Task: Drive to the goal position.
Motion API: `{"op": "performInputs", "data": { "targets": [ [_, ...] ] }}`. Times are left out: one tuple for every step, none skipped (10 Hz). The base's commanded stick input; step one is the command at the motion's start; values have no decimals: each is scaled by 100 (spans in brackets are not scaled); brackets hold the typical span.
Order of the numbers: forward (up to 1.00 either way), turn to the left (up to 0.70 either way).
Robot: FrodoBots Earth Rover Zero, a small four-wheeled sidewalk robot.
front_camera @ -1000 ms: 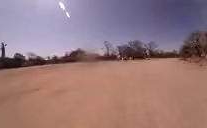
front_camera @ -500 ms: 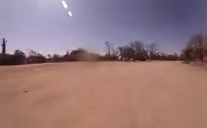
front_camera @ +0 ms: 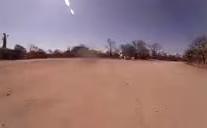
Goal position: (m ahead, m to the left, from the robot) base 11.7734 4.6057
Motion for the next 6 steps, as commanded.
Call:
{"op": "performInputs", "data": {
  "targets": [
    [100, 0],
    [100, 0],
    [100, 0],
    [100, 0],
    [100, 0],
    [100, 0]
  ]
}}
